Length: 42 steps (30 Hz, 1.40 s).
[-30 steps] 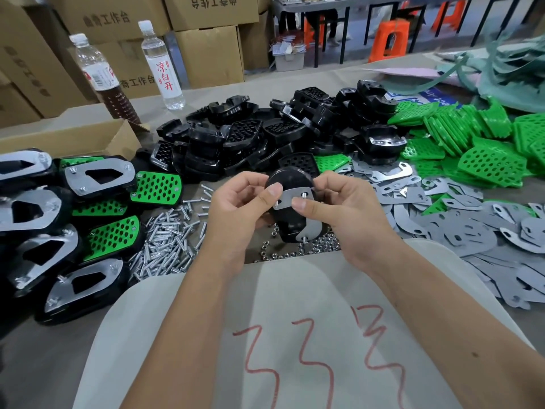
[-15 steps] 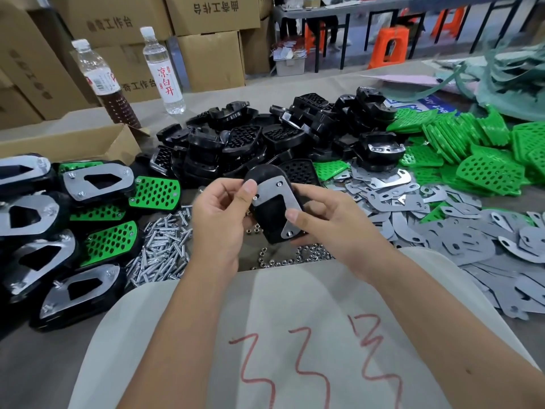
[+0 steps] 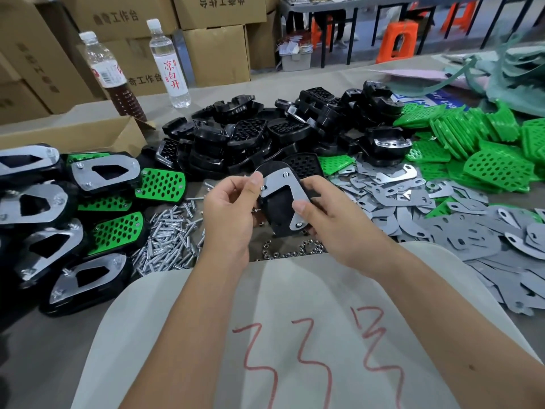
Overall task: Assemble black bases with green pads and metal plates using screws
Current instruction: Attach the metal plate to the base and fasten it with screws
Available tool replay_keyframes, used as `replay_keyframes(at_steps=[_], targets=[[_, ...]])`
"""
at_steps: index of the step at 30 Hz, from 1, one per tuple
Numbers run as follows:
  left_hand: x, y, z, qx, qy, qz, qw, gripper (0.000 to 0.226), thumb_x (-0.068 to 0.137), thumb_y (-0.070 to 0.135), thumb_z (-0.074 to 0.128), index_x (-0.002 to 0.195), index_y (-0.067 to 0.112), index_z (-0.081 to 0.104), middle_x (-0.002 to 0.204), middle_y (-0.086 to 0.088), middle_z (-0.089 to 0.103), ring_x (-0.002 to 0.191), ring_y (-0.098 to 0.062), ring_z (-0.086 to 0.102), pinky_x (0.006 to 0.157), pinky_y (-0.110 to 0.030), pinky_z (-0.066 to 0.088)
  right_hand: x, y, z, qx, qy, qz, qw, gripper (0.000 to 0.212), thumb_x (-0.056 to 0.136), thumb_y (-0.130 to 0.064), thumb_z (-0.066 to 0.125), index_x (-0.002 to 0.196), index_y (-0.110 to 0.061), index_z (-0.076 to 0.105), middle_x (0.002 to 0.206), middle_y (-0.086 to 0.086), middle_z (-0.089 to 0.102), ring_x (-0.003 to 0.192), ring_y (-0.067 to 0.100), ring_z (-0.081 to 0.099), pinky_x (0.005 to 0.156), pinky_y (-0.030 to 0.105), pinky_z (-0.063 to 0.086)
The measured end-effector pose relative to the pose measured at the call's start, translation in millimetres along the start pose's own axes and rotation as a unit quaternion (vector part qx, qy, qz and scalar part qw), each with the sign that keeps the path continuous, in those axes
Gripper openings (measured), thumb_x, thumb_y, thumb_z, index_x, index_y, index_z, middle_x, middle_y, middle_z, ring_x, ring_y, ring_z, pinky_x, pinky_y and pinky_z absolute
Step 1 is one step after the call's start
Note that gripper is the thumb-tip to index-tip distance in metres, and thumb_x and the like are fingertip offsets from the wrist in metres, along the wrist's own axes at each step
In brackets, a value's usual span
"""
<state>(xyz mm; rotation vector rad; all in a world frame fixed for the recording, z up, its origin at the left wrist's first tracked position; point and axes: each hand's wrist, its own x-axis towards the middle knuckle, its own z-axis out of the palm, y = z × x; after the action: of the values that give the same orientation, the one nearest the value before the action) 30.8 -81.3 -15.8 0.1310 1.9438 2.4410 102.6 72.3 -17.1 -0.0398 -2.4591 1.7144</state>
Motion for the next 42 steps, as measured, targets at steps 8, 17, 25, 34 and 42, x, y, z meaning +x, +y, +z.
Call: replay_keyframes(at_steps=[8,17,25,34,42], targets=[[1,2,-1,-0.028,-0.013,-0.065,0.997,0.028,0.099,0.025,0.07,0.076,0.01,0.062,0.09,-0.019,0.071,0.076,-0.03,0.068,0.068,-0.043,0.061,-2,1,5,0.024,0.008,-0.011,1.0,0.012,0.109,-0.036,0.049,0.116,-0.036,0.059,0.1,-0.005,0.074,0.09,0.024,0.067,0.075,0.041,0.053],[-12,2,11,0.003,-0.081,-0.05,0.995,0.022,0.099,0.024,0.071,0.079,0.015,0.069,0.083,-0.013,0.065,0.081,-0.031,0.064,0.086,-0.061,0.056,-3,-10,-1,-0.017,0.076,-0.058,0.995,0.031,0.109,-0.037,0.049,0.1,-0.008,0.055,0.083,0.01,0.053,0.073,0.015,0.047,0.069,0.043,0.045],[-17,6,18,-0.008,-0.067,-0.059,0.996,0.028,0.099,0.028,0.07,0.074,0.016,0.07,0.082,-0.012,0.067,0.08,-0.03,0.064,0.08,-0.048,0.057,-4,-11,4,-0.046,0.128,-0.083,0.987,0.033,0.109,-0.032,0.049,0.09,-0.005,0.052,0.072,-0.001,0.05,0.066,0.016,0.043,0.062,0.032,0.039],[-21,-7,63,0.165,-0.115,0.061,0.978,0.006,0.1,0.013,0.065,0.096,0.015,0.069,0.089,0.002,0.068,0.079,-0.013,0.066,0.066,-0.03,0.06,15,13,-51,0.087,0.411,0.02,0.907,0.032,0.109,-0.037,0.046,0.101,-0.01,0.061,0.086,0.009,0.065,0.054,0.005,0.064,0.039,0.025,0.049],[-8,-31,128,0.521,-0.298,0.304,0.74,0.033,0.09,0.035,0.079,0.113,0.013,0.069,0.126,-0.001,0.063,0.121,-0.027,0.049,0.101,-0.03,0.036,19,27,-85,0.166,0.53,0.032,0.831,0.033,0.102,-0.035,0.056,0.072,-0.023,0.049,0.069,-0.006,0.05,0.06,0.009,0.047,0.06,0.029,0.044]])
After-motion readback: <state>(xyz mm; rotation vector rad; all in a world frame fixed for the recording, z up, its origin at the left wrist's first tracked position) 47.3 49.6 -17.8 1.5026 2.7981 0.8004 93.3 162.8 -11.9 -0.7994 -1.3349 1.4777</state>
